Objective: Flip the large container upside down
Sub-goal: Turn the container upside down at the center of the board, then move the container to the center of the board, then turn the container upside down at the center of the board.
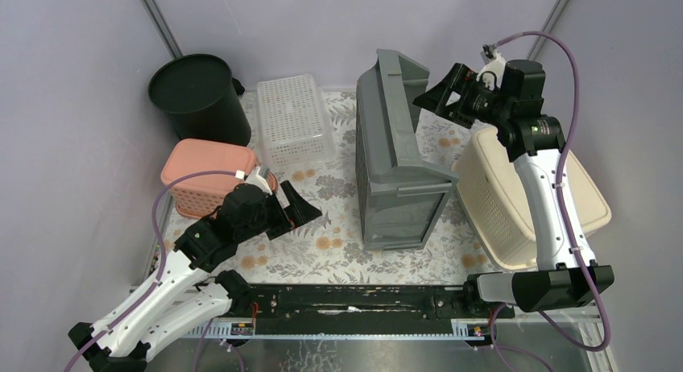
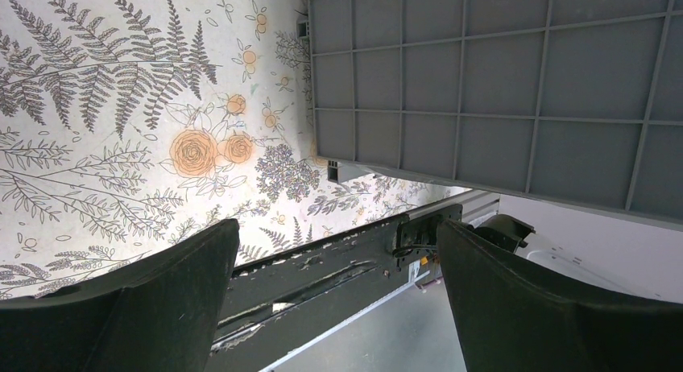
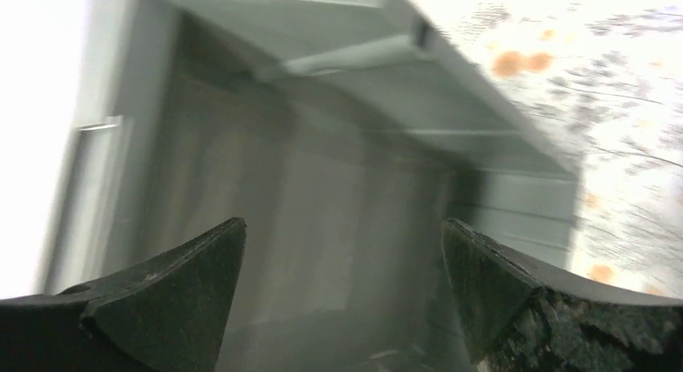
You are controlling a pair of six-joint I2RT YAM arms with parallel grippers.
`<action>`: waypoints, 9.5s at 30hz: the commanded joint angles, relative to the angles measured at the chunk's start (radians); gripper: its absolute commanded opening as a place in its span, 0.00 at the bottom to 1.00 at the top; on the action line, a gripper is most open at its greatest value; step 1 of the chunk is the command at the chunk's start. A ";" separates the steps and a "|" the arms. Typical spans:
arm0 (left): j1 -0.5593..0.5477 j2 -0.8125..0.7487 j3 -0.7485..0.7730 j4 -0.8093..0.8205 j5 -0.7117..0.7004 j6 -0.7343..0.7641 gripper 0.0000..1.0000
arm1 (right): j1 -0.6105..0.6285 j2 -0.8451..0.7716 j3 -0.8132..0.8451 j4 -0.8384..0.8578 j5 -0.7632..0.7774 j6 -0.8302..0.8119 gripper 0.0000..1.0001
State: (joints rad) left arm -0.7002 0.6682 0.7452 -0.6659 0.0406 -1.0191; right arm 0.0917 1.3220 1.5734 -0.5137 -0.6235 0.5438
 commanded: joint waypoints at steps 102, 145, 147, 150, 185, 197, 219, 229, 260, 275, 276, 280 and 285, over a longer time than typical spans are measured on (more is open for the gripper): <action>-0.002 0.018 0.074 -0.084 0.036 0.103 1.00 | -0.258 -0.129 -0.218 0.013 0.180 -0.108 0.64; -0.001 -0.020 0.010 -0.047 0.058 0.104 1.00 | -0.218 -0.354 -0.648 0.091 0.382 0.009 0.82; -0.001 -0.020 0.006 -0.044 0.056 0.103 1.00 | -0.218 -0.328 -0.651 0.113 0.401 0.019 0.83; -0.001 -0.020 -0.006 -0.031 0.056 0.102 1.00 | -0.218 -0.281 -0.636 0.139 0.438 0.024 0.85; -0.001 0.003 0.023 -0.044 0.048 0.108 1.00 | -0.401 0.313 -0.194 0.290 0.489 0.129 0.89; -0.002 0.007 0.033 -0.047 0.044 0.095 1.00 | -0.401 0.201 -0.214 0.327 0.407 0.123 0.89; -0.001 -0.012 0.012 -0.021 0.055 0.065 1.00 | -0.399 0.068 0.041 0.271 -0.138 0.219 1.00; -0.001 -0.033 -0.011 -0.004 0.067 0.088 1.00 | -0.399 0.036 -0.014 0.505 -0.225 0.522 1.00; 0.060 0.377 0.351 0.195 0.036 0.351 1.00 | 0.174 0.289 0.760 -0.258 0.285 -0.208 1.00; 0.142 0.387 0.325 0.197 0.051 0.363 1.00 | 0.182 0.473 0.918 -0.350 0.440 -0.308 1.00; 0.157 0.393 0.331 0.197 0.055 0.370 1.00 | 0.182 0.474 0.911 -0.349 0.449 -0.312 0.99; 0.235 0.421 0.361 0.184 0.084 0.395 1.00 | 0.182 0.471 0.876 -0.340 0.494 -0.327 0.99; 0.356 0.435 0.363 0.188 0.162 0.404 1.00 | 0.181 0.460 0.838 -0.327 0.543 -0.347 0.99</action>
State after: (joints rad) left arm -0.4152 1.1000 1.0767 -0.5240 0.1307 -0.6514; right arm 0.2676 1.8038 2.4241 -0.8841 -0.1402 0.2348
